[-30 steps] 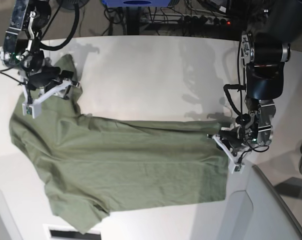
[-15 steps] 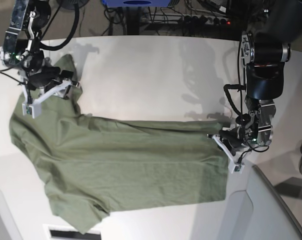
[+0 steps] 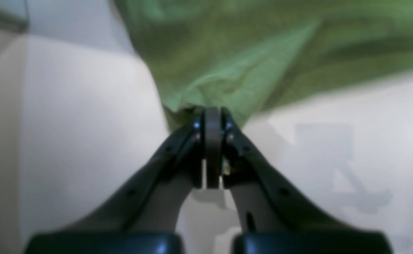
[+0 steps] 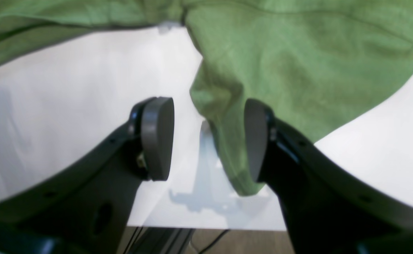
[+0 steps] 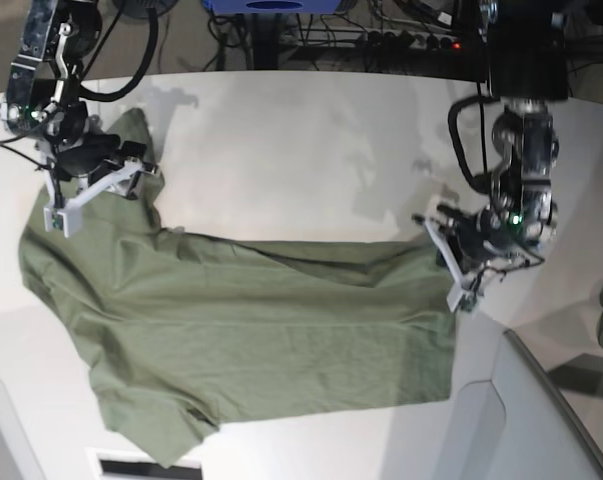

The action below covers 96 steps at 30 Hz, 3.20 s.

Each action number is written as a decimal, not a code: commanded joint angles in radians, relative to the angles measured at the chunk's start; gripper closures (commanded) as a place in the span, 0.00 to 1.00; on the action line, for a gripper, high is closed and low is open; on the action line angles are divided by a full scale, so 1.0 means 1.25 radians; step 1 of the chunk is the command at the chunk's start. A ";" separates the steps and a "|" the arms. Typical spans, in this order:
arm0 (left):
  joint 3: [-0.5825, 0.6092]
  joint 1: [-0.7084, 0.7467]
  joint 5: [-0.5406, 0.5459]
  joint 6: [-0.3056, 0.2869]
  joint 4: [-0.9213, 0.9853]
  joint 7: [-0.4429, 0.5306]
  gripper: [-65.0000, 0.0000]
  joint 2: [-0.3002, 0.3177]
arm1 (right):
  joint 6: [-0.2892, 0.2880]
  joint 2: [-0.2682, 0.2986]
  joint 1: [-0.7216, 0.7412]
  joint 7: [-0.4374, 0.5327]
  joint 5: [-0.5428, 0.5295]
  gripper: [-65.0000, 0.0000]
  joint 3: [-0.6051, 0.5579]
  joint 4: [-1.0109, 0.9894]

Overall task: Layout the t-shirt on the table in an organized manner, then fold the t-shirt properly
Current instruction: 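Pull the hem corner away from the right gripper to flatten the shirt, then release the shirt and move both grippers over the shirt's middle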

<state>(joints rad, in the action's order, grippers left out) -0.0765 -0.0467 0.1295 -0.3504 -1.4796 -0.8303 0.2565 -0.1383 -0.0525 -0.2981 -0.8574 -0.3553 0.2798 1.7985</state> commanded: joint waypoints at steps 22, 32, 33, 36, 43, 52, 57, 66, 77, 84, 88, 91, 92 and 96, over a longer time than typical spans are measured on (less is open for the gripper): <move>-0.008 0.328 -0.004 0.002 -0.205 -0.005 1.00 0.138 | -0.003 0.005 0.023 0.008 -0.006 0.53 0.005 0.014; -0.014 0.380 -0.002 0.002 -0.240 -0.005 0.72 0.169 | -0.002 0.006 0.012 0.008 -0.002 0.53 0.133 -0.029; -0.016 0.385 -0.002 0.002 -0.247 -0.005 0.68 0.176 | -0.002 0.006 0.012 0.008 -0.002 0.53 0.147 -0.039; -0.028 0.388 -0.002 0.004 -0.274 -0.005 0.57 0.186 | -0.002 0.023 0.012 0.008 -0.002 0.53 0.168 -0.073; -0.078 0.338 0.037 0.001 -0.292 -0.003 0.59 0.117 | -0.003 0.034 0.017 0.013 -0.002 0.59 0.174 -0.146; 0.034 0.275 -0.131 0.005 -0.151 0.072 1.00 0.007 | -0.003 0.067 0.041 0.010 -0.002 1.00 0.176 -0.278; 0.016 0.302 -0.148 0.004 -0.154 0.100 1.00 0.013 | -0.002 0.117 0.056 0.014 -0.002 1.00 0.178 -0.368; -0.117 0.345 -0.102 0.001 -0.210 0.099 1.00 0.013 | 0.014 0.162 0.065 0.002 -0.001 1.00 0.287 -0.390; -0.155 0.228 -0.104 0.005 -0.127 0.101 1.00 0.005 | 0.082 0.138 0.030 -0.011 -0.001 1.00 0.305 -0.271; -0.154 0.061 -0.107 0.005 0.029 0.105 1.00 -0.033 | 0.077 0.151 0.035 -0.006 -0.001 1.00 0.226 -0.151; -0.152 -0.034 -0.108 0.005 0.105 0.105 1.00 -0.063 | 0.078 0.170 0.054 -0.007 -0.001 1.00 0.125 -0.154; -0.094 -0.096 -0.108 0.007 0.208 0.114 1.00 -0.067 | 0.078 0.169 0.054 -0.005 -0.001 1.00 0.109 -0.154; -0.078 -0.108 -0.108 0.007 0.245 0.137 1.00 -0.068 | 0.079 0.167 0.054 -0.005 -0.001 1.00 0.105 -0.154; -0.008 -0.141 -0.108 0.076 0.396 0.272 1.00 -0.068 | 0.079 0.157 0.054 -0.005 -0.001 1.00 0.101 -0.154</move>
<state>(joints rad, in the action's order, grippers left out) -0.0818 -0.2008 0.0048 -0.2558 -0.9756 -0.4458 0.1558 -0.0387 0.1287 -0.2398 -0.8772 -0.3569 0.4011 1.5917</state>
